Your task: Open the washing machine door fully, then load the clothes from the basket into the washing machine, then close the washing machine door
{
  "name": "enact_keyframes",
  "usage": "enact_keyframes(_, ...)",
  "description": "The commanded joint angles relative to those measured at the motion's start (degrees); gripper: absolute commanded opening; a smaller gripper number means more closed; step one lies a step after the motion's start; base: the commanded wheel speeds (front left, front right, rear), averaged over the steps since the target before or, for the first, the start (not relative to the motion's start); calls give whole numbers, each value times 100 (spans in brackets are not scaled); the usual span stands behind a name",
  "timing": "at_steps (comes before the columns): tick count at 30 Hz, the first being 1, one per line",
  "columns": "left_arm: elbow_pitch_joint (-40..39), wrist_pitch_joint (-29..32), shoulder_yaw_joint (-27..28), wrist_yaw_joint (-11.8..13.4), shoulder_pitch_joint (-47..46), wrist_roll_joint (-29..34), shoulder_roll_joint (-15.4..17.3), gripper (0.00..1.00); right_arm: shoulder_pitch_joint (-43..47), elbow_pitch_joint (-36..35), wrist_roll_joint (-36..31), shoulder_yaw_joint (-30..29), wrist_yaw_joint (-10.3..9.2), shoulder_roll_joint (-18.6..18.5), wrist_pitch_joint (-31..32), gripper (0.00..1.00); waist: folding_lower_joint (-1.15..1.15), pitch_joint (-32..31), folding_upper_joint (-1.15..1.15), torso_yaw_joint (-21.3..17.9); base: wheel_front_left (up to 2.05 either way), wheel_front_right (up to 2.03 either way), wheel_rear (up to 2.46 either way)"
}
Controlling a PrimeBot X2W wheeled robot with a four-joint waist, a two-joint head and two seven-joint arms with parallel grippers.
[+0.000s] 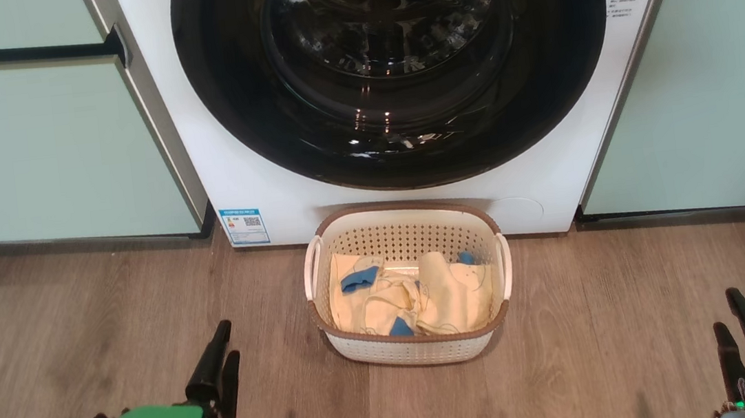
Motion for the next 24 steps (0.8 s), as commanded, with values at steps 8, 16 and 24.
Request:
enact_keyframes(8, -218, -213, -67, -17, -389, 291, 152, 100, -421, -205, -219, 150, -1, -206, -214, 100, 0, -3, 0, 0, 0, 0, 0)
enact_keyframes(16, -217, -361, -68, -19, -476, 1227, 216, 100, -529, -94, -748, 391, -2, -398, -471, 100, 0, -4, 0, 1, 0, 0, 0)
enact_keyframes(24, -358, -479, -7, 44, -503, 2400, 167, 100, -659, 11, -1676, 376, -2, -468, -610, 100, 0, 0, 0, -7, 0, 0, 0)
